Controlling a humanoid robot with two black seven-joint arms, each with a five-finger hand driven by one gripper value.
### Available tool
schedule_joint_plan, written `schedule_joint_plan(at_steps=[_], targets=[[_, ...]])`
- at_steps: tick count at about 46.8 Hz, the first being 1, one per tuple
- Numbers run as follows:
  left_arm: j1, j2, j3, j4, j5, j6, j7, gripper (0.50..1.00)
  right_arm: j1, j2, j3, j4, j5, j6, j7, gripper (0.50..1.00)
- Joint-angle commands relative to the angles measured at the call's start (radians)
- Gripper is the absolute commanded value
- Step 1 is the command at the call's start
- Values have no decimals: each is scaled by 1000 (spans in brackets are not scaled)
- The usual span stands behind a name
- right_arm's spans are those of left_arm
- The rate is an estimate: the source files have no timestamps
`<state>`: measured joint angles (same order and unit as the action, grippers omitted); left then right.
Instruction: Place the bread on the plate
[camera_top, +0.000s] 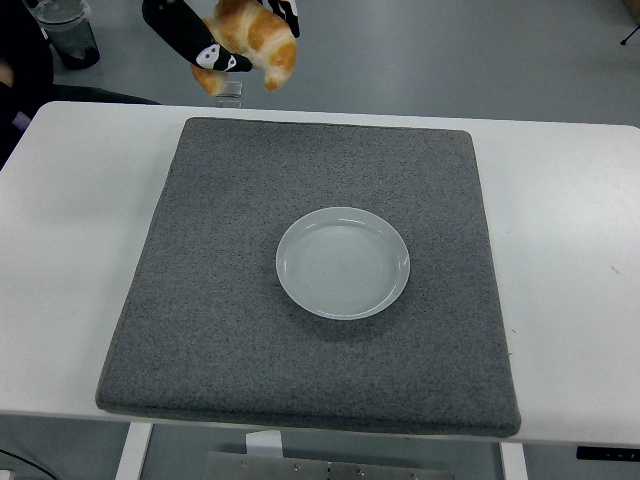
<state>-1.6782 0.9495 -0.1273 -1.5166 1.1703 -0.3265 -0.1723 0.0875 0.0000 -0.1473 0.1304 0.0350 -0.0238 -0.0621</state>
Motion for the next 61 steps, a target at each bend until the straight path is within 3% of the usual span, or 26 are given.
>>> schedule_joint_plan(at_steps=[1, 7, 22, 41, 61], targets=[[-15, -5, 0, 4, -12, 0, 0, 500, 0, 0, 0, 0, 0, -1, 1, 930], [-18, -12, -2, 13, -9, 23, 2, 500, 0, 0, 0, 0, -1, -1, 1, 930], [18, -133, 12, 32, -12, 185, 2, 500, 0, 0, 0, 0, 0, -1, 1, 930], [60, -267, 101, 53, -1, 218, 16, 500, 0, 0, 0, 0, 0, 1, -1, 930], [175, -448, 133, 151, 31, 265, 16, 500, 1, 0, 0, 0, 0, 1, 1, 930]])
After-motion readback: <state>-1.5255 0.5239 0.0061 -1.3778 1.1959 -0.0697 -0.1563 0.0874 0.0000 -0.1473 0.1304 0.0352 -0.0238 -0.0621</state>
